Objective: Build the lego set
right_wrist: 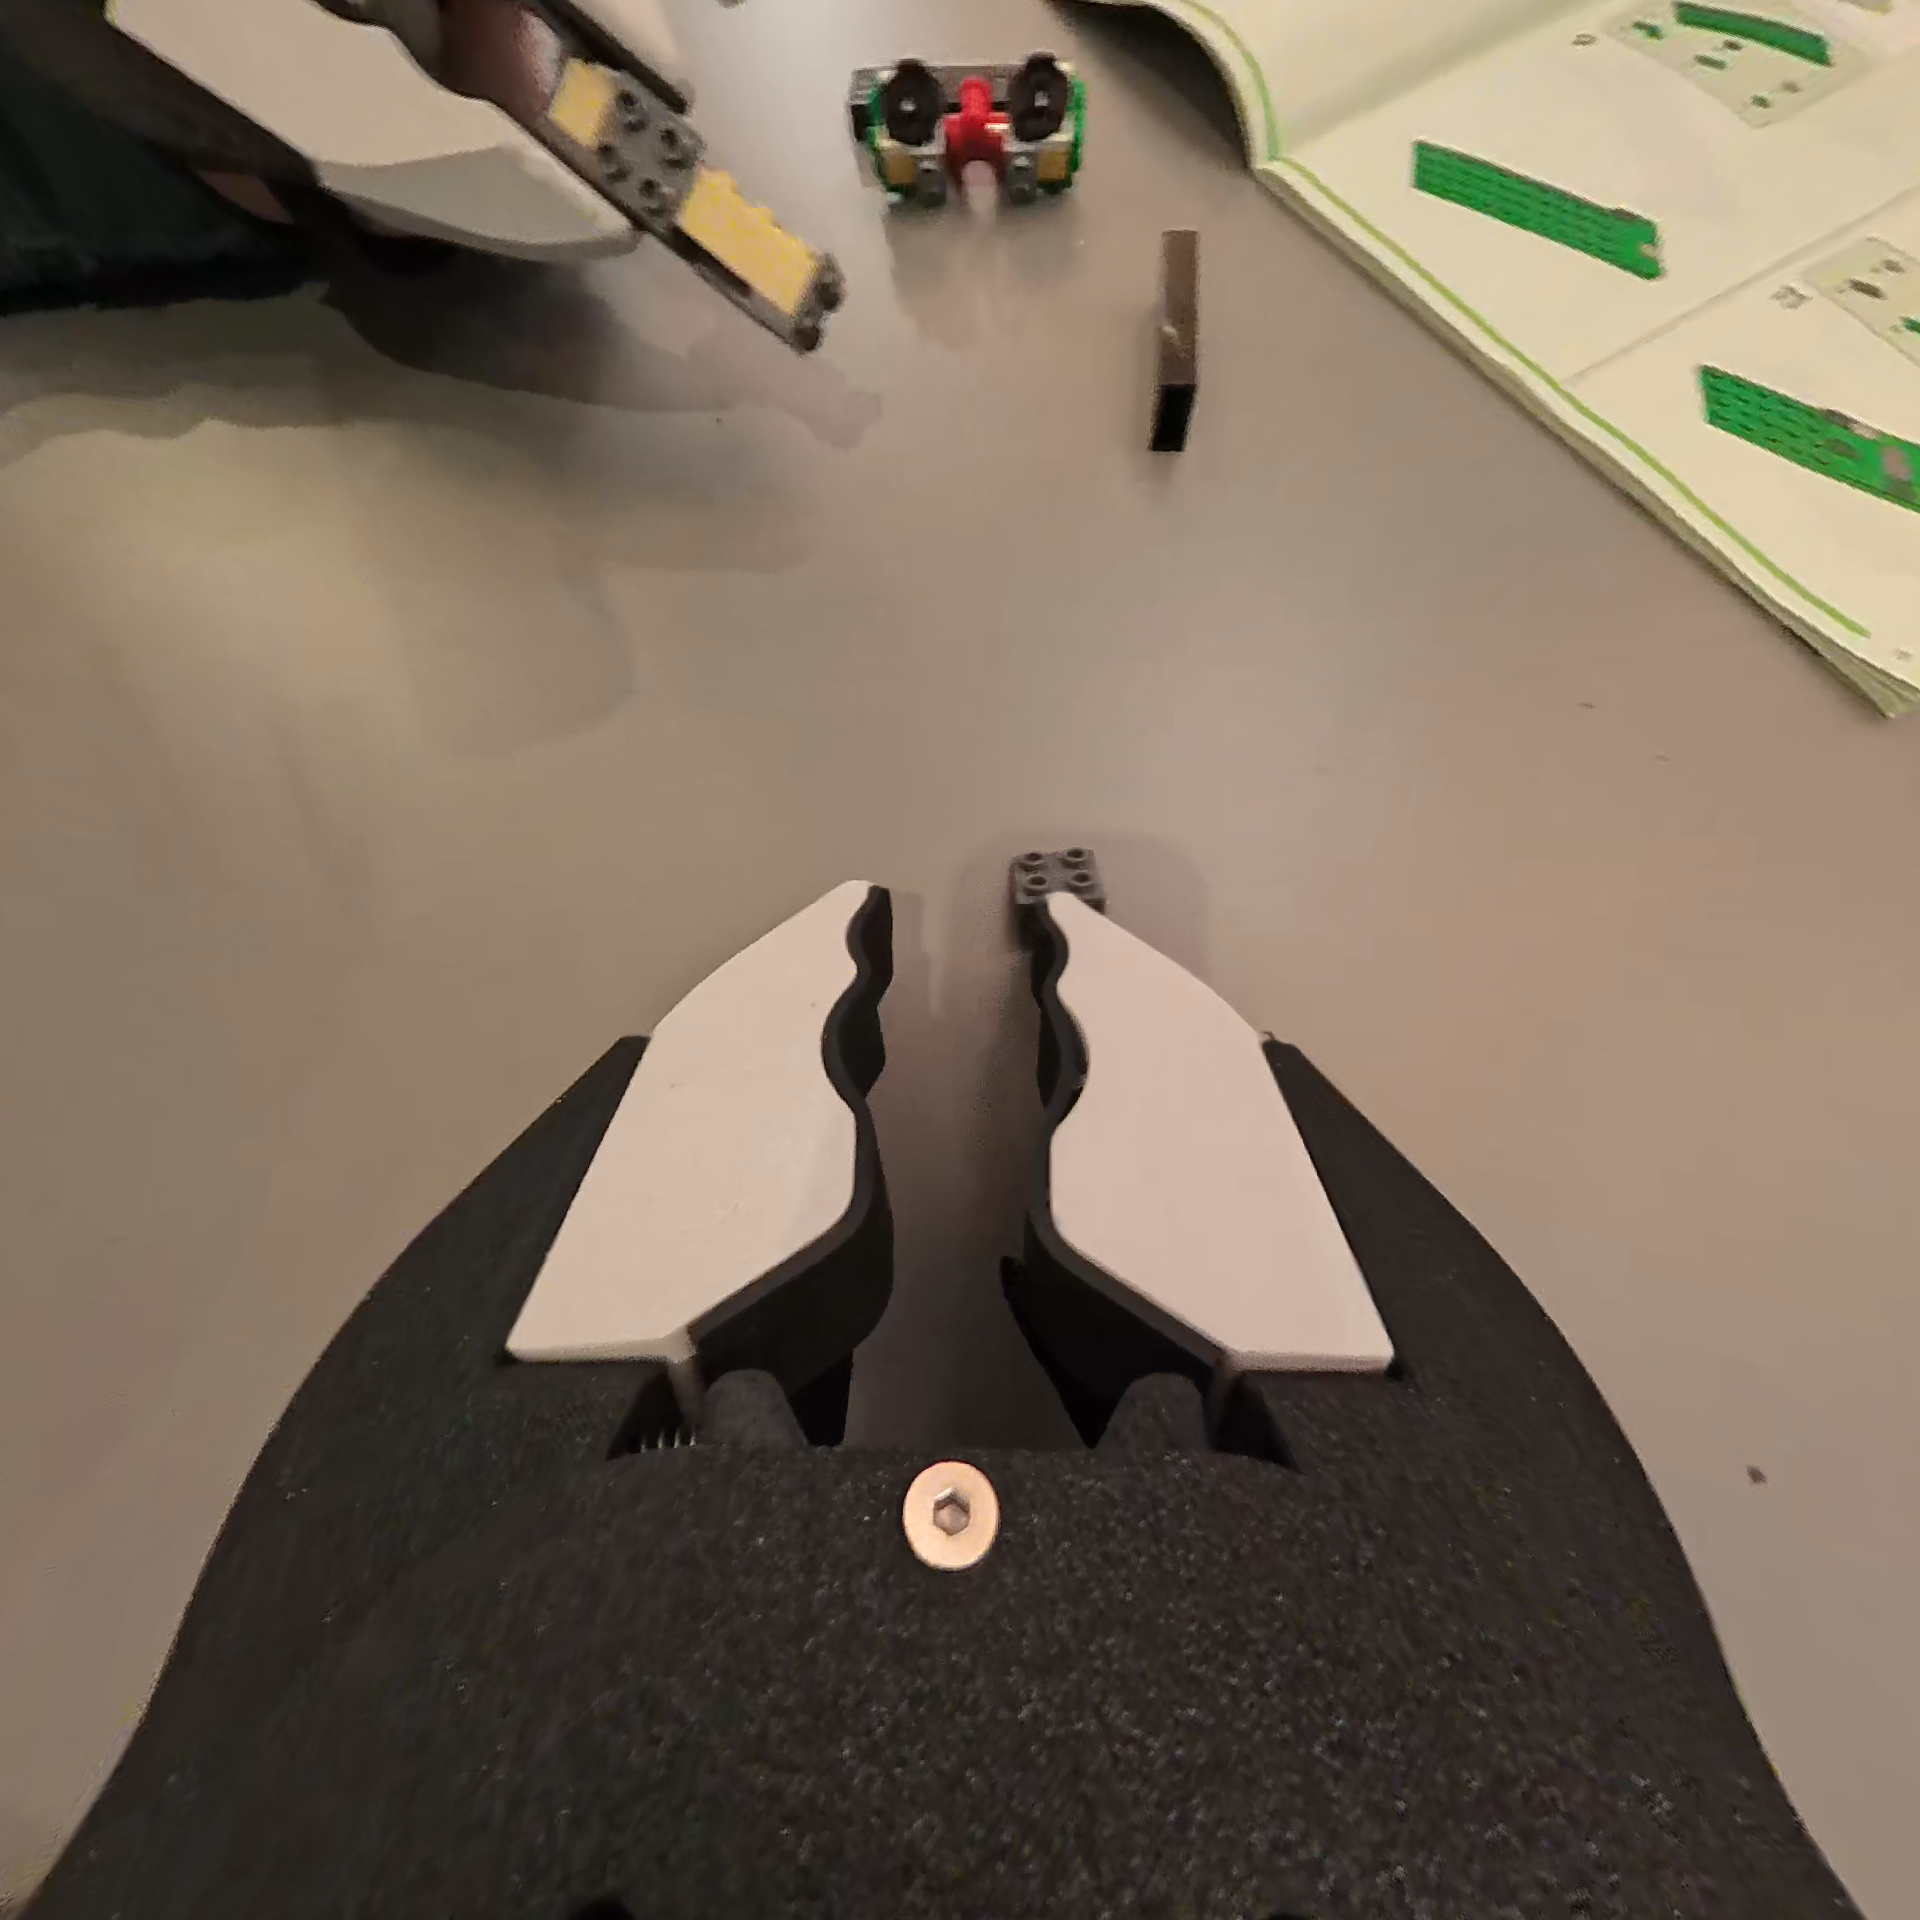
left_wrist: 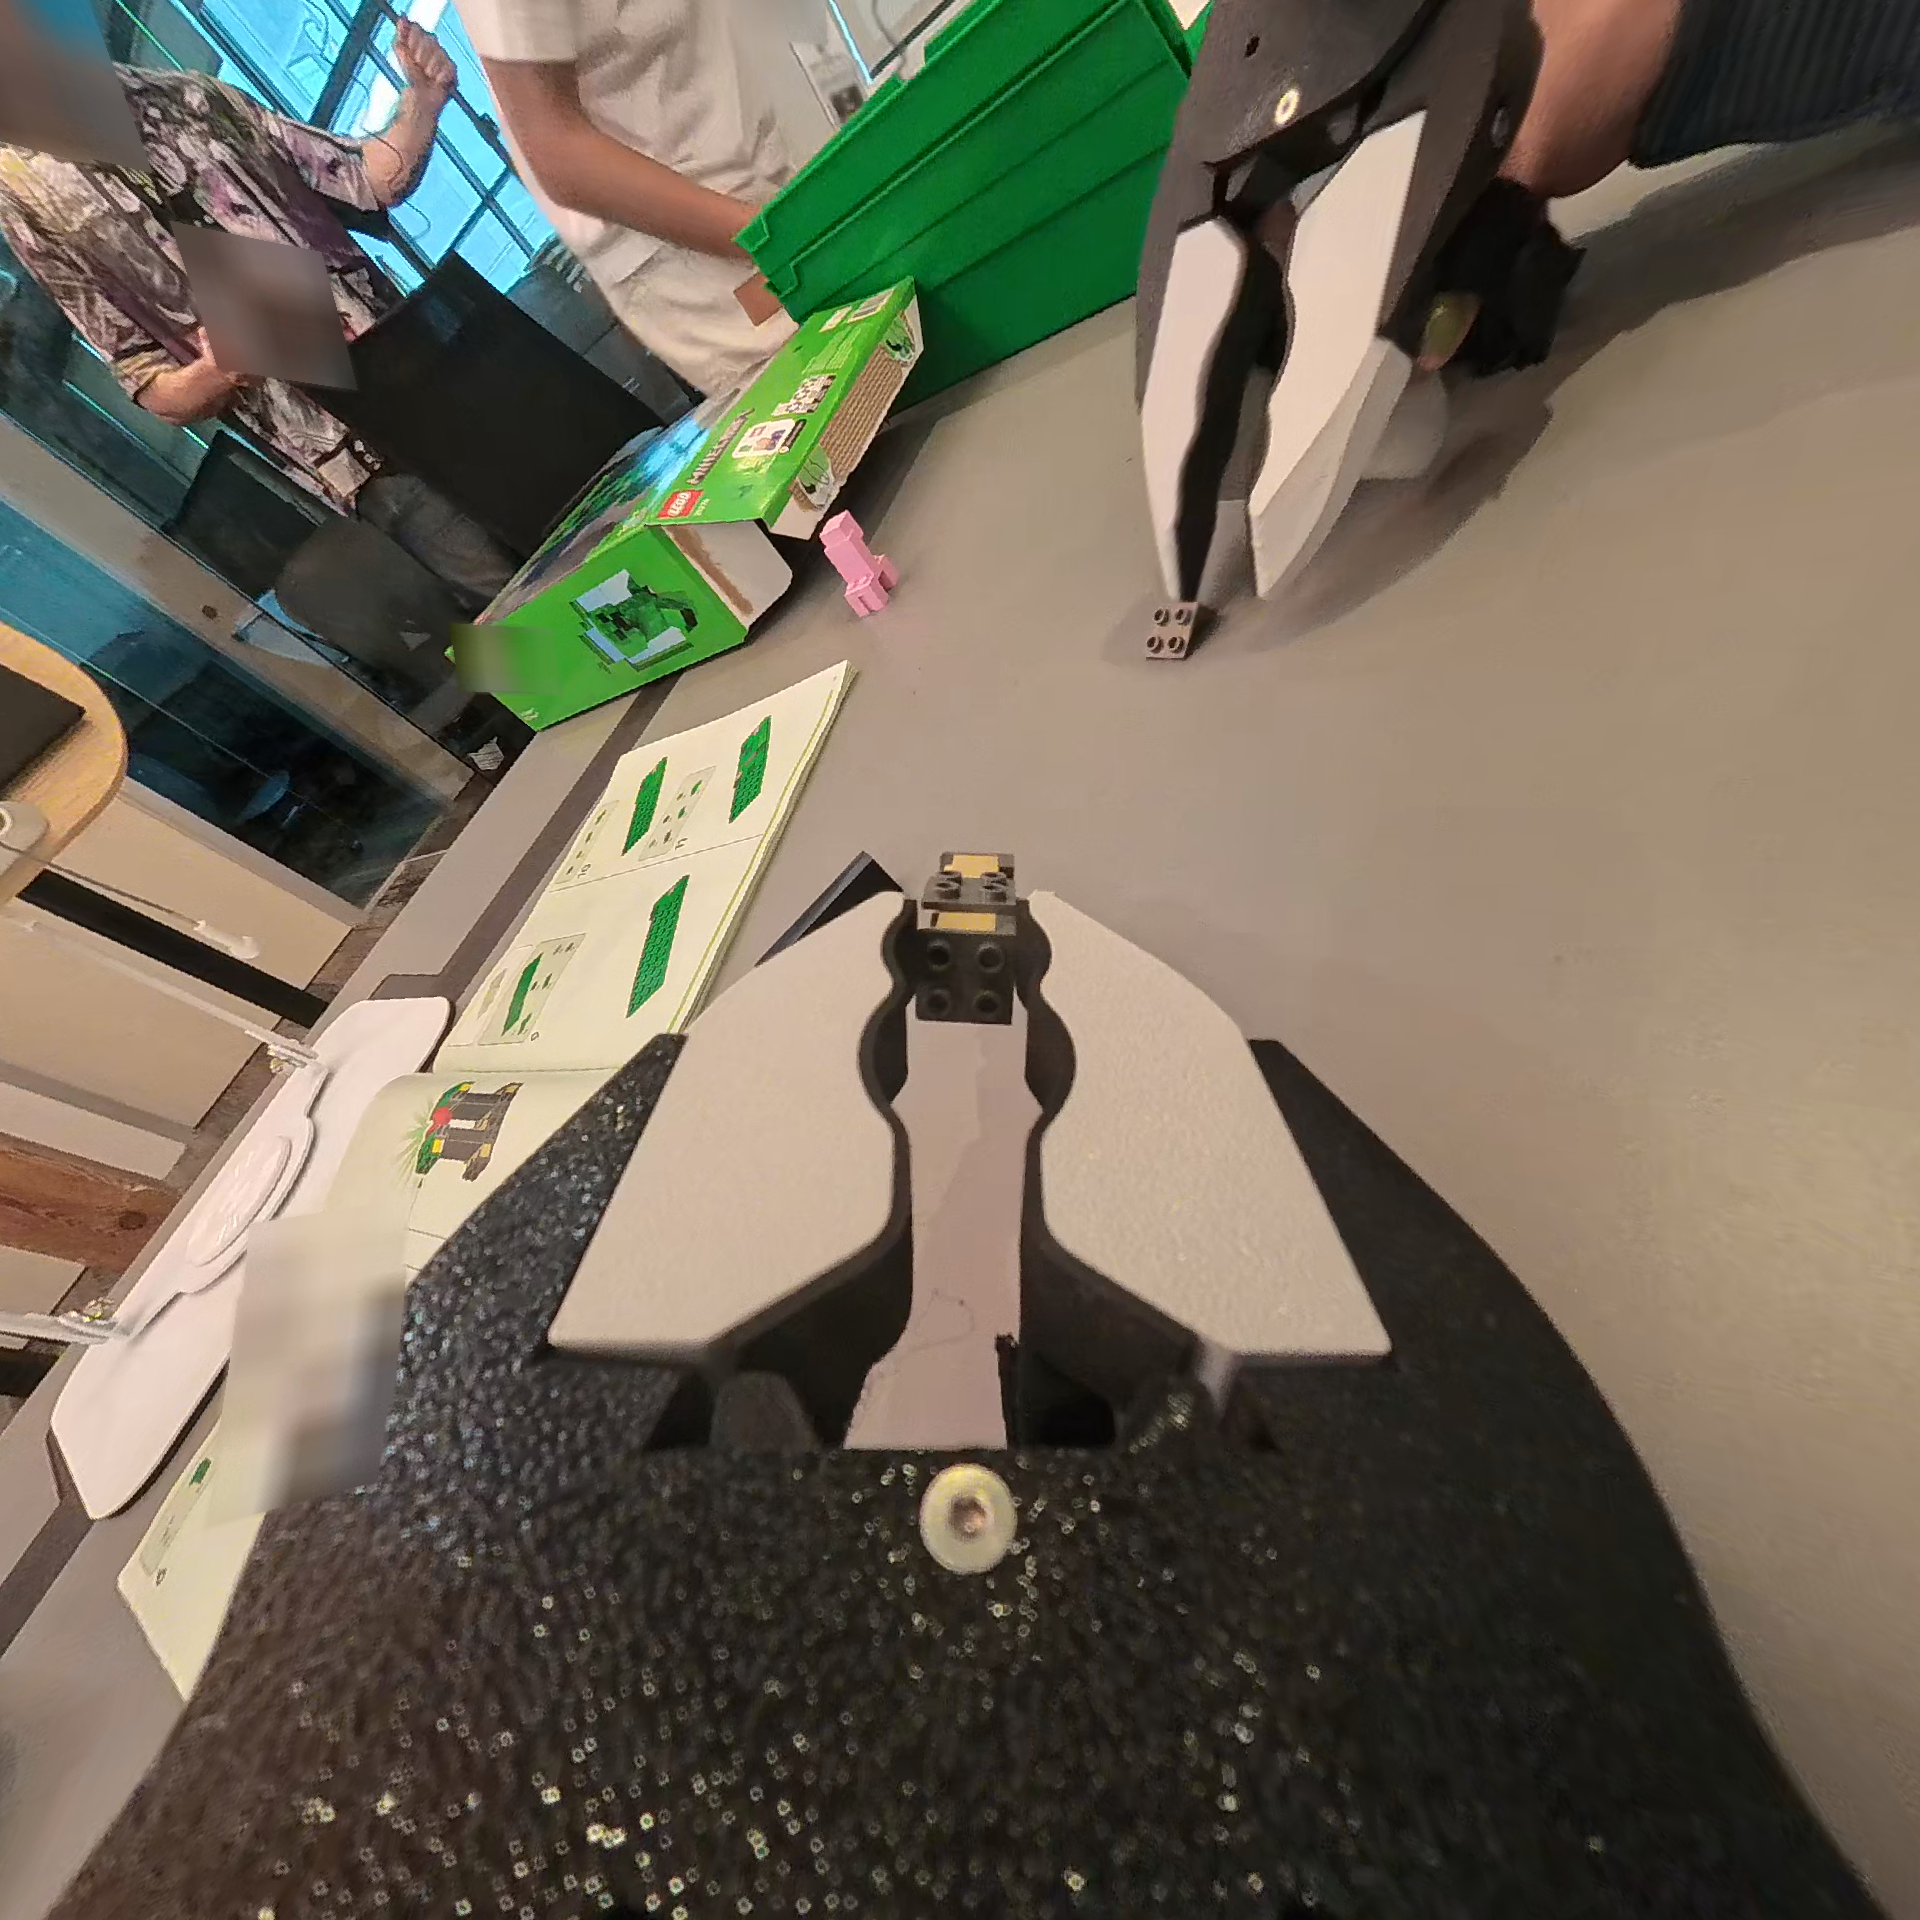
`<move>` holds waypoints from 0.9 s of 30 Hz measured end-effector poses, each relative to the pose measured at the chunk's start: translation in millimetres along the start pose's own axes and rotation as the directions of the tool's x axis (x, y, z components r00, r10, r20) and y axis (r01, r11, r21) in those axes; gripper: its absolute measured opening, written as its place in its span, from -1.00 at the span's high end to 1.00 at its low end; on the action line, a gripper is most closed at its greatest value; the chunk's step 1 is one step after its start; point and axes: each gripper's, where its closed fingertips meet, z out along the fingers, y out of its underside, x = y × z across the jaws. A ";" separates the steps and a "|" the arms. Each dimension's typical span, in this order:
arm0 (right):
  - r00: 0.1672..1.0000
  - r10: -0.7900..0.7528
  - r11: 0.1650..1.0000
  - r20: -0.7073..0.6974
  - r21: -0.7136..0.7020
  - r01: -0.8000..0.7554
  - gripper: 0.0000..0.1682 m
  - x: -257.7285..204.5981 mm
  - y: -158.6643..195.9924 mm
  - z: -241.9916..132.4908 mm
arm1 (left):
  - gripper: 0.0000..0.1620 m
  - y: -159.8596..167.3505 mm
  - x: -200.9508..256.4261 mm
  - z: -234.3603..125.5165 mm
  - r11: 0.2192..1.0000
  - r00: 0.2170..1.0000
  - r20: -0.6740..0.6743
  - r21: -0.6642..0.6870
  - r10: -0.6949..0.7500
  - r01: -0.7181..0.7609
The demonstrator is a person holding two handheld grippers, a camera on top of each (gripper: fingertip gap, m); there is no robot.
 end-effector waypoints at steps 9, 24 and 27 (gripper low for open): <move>0.997 0.023 1.000 -0.071 -0.010 -0.024 0.59 11.1 0.7 0.9 | 0.79 0.7 -0.2 0.2 1.000 1.000 -0.002 -0.002 -0.003 0.003; 0.997 -0.065 0.998 -0.030 -0.027 0.064 0.70 -1.1 0.7 4.5 | 0.79 3.2 -0.1 1.3 1.000 1.000 -0.005 -0.011 -0.009 0.009; 0.998 -0.056 0.998 -0.035 -0.021 0.055 0.71 -0.1 -0.1 4.1 | 0.79 3.7 -0.3 1.4 1.000 1.000 -0.005 -0.013 -0.010 0.010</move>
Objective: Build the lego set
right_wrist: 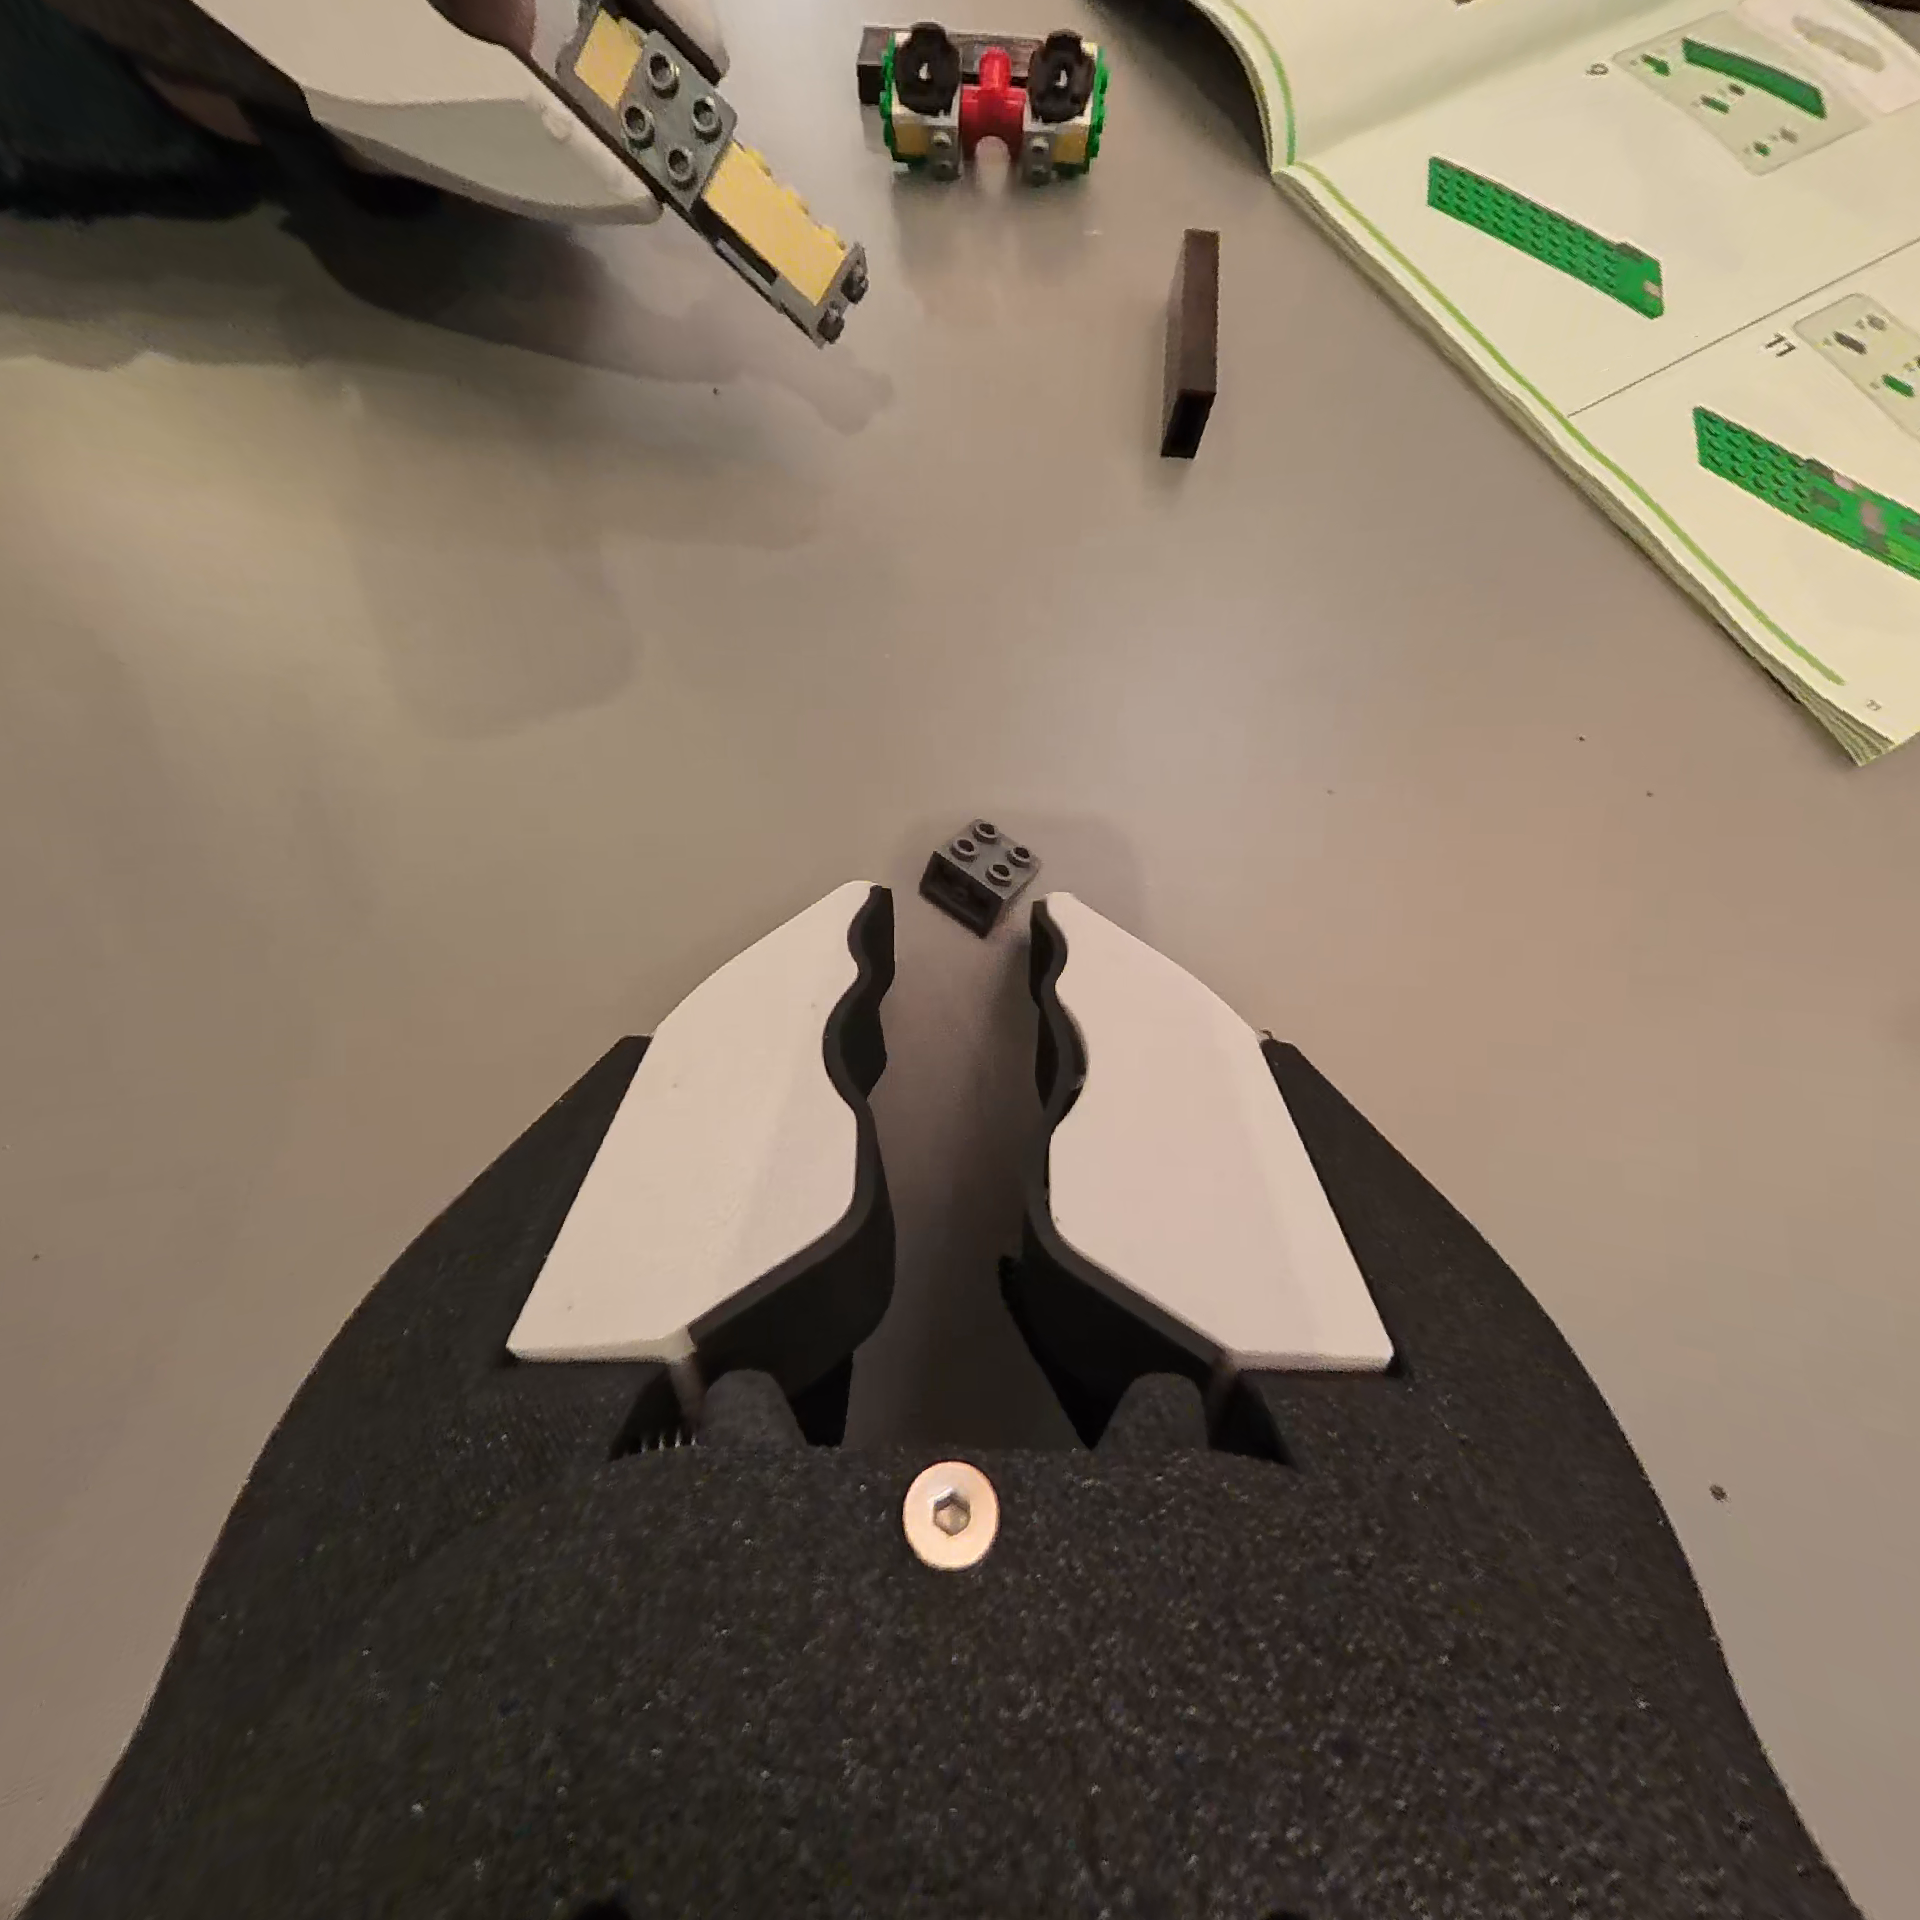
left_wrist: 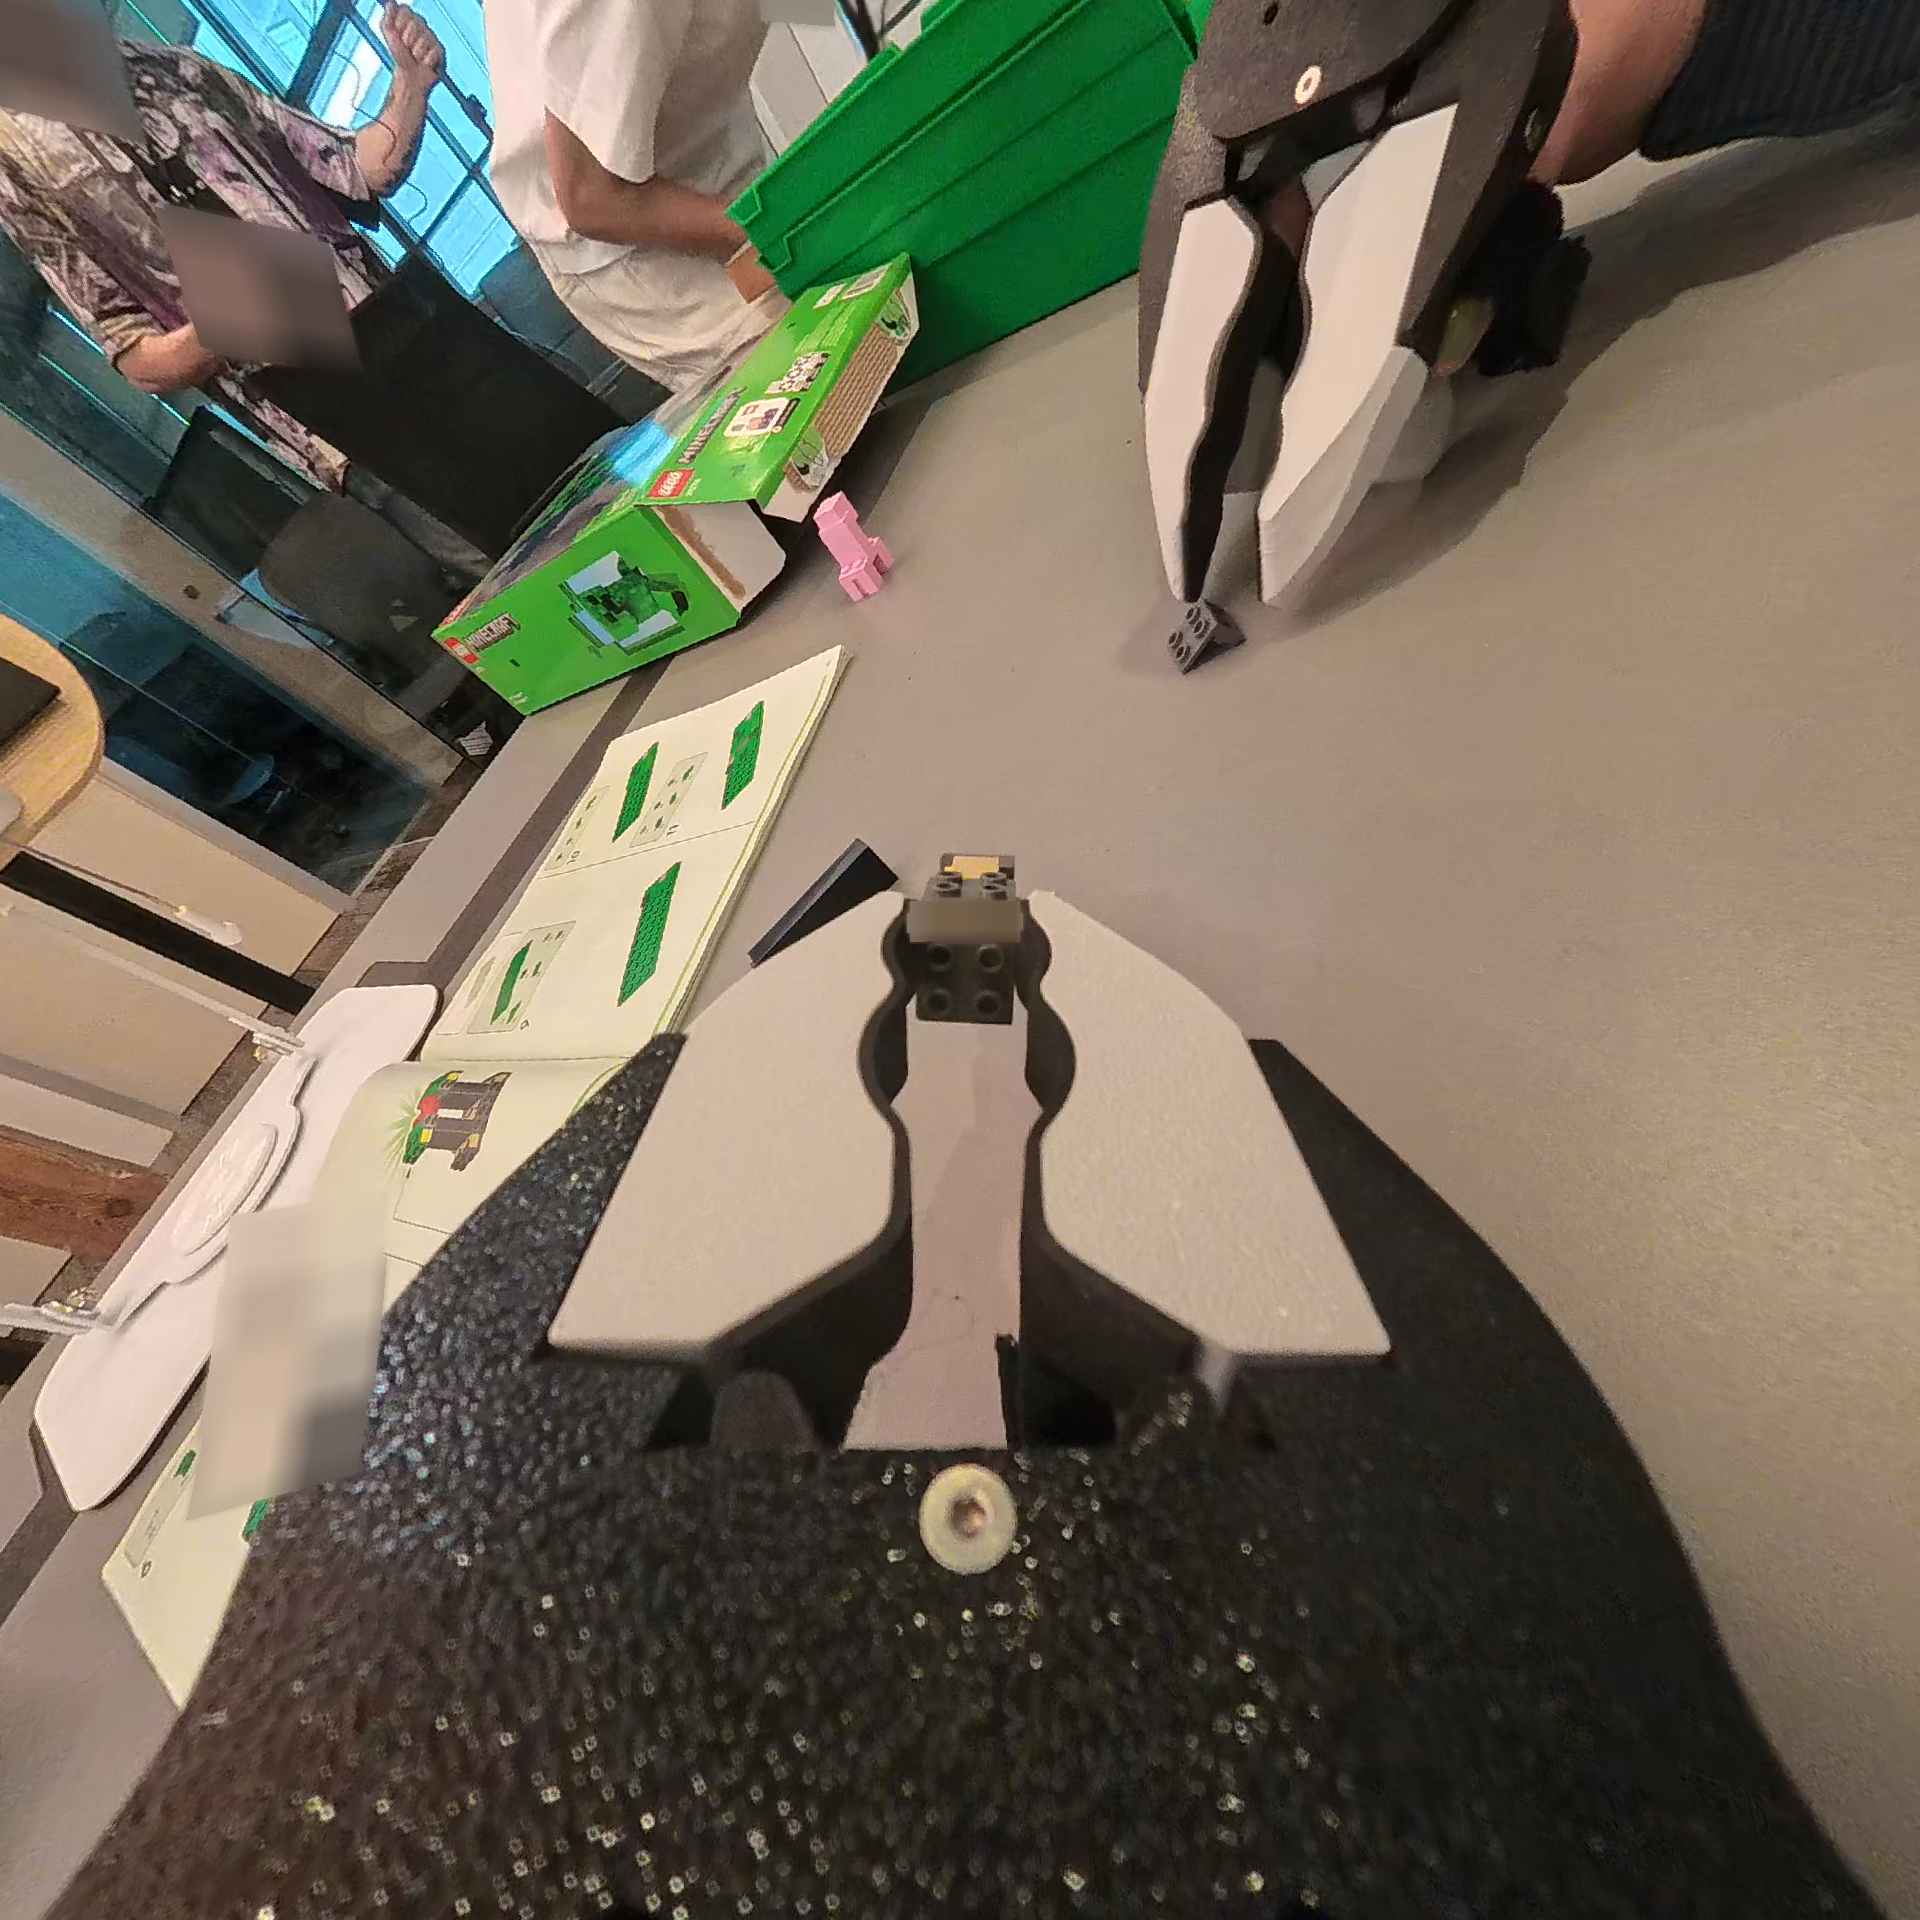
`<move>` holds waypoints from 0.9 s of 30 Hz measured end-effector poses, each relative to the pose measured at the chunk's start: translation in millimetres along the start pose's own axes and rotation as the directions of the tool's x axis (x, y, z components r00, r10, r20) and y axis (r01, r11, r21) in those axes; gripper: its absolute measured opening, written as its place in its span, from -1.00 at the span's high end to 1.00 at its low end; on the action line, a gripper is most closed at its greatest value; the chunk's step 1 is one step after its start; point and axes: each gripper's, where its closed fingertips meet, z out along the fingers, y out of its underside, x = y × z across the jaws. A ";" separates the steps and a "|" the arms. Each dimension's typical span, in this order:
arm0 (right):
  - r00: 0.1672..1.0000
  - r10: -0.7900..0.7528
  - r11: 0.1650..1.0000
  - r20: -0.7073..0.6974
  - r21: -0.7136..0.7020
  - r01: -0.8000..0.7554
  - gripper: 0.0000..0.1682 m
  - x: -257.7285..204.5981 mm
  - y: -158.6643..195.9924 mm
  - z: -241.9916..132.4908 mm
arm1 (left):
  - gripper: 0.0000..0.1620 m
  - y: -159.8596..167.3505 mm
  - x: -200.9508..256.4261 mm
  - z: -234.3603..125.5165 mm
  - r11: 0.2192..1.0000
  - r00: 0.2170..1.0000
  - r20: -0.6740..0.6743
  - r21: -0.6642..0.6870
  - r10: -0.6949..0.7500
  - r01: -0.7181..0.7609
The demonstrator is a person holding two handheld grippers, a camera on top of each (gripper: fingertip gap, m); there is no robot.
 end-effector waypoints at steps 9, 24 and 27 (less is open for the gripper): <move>1.000 -0.007 0.988 -0.008 0.151 0.008 0.71 2.0 -20.0 -10.9 | 0.79 -1.3 1.1 -0.2 1.000 1.000 -0.009 0.007 -0.003 0.003; 0.926 -0.372 0.892 0.072 -0.248 0.378 0.78 3.5 -9.4 -21.3 | 0.79 -3.4 9.4 0.6 1.000 0.998 -0.069 0.018 -0.010 0.011; 0.857 -0.495 0.794 0.146 -0.324 0.514 0.81 1.5 -13.7 -22.3 | 0.79 -3.3 10.1 0.7 1.000 0.997 -0.072 0.017 -0.009 0.010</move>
